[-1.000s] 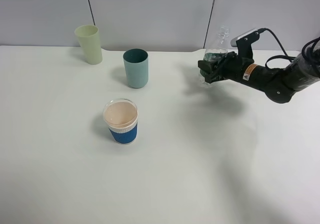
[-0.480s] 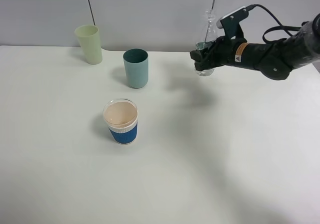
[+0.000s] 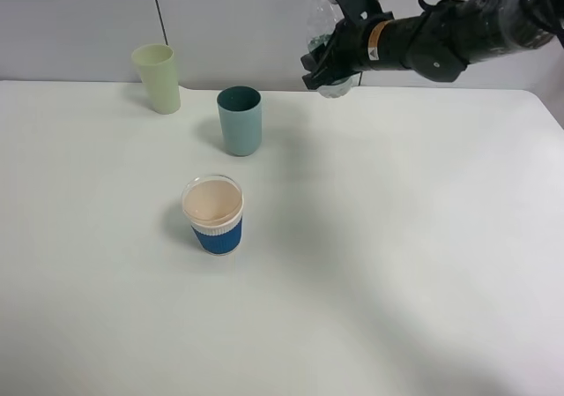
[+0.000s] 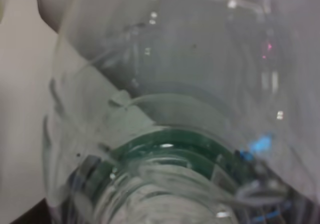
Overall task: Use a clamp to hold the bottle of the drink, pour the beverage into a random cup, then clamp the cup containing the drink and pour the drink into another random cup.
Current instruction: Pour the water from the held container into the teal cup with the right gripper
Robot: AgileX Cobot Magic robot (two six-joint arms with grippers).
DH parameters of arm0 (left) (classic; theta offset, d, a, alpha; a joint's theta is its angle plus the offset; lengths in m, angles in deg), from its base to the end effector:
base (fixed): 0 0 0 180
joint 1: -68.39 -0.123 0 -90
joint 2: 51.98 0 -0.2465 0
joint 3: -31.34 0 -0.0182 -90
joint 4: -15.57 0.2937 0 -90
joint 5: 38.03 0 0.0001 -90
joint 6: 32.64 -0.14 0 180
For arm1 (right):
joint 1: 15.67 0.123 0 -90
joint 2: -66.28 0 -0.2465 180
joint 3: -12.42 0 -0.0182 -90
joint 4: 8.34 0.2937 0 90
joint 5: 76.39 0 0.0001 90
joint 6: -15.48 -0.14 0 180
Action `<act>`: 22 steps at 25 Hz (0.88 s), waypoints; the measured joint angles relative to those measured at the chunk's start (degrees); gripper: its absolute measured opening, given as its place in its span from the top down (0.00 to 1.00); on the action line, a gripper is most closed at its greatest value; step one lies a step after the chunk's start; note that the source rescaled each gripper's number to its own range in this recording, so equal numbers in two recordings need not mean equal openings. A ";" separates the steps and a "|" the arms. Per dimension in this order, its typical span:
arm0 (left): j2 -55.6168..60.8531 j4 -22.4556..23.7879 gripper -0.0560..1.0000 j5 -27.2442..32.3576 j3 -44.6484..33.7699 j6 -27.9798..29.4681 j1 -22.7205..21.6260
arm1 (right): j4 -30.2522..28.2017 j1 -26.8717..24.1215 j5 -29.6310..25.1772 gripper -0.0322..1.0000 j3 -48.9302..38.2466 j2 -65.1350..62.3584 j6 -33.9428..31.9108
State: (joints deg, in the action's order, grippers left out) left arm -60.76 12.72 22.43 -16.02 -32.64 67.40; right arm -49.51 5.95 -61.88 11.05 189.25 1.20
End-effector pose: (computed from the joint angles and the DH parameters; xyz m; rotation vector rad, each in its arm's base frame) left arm 0.1153 -0.0041 0.2767 -0.0153 2.0343 -0.0486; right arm 0.4691 0.2107 0.1244 -0.8936 1.7597 0.1143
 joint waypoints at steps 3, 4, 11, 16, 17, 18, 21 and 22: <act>0.00 0.00 0.00 0.00 0.00 0.00 0.00 | -2.29 2.02 -3.52 0.95 3.17 0.00 0.00; 0.00 0.00 0.00 0.00 0.00 0.00 0.00 | -3.03 2.74 -4.62 0.95 4.08 0.00 0.00; 0.00 0.00 0.00 0.00 0.00 0.00 0.00 | -6.09 6.50 -11.78 0.95 8.71 0.70 0.00; 0.00 0.00 0.00 0.00 0.00 0.00 0.00 | -8.02 8.85 -21.09 0.95 12.68 3.07 0.00; 0.00 0.00 0.00 0.00 0.00 0.00 0.00 | -8.68 9.41 -22.39 0.95 13.55 3.66 0.00; 0.00 0.00 0.00 0.00 0.00 0.00 0.00 | -9.25 9.95 -23.37 0.95 14.42 4.11 0.05; 0.00 0.00 0.00 0.00 0.00 0.00 0.00 | -11.41 11.50 -25.94 0.95 16.67 6.04 0.80; 0.00 0.00 0.00 0.00 0.00 0.00 0.00 | -12.05 12.02 -26.65 0.95 17.24 6.59 1.48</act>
State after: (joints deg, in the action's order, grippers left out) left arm -60.76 12.72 22.43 -16.02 -32.64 67.40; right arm -61.55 17.97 -88.52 28.29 195.84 2.68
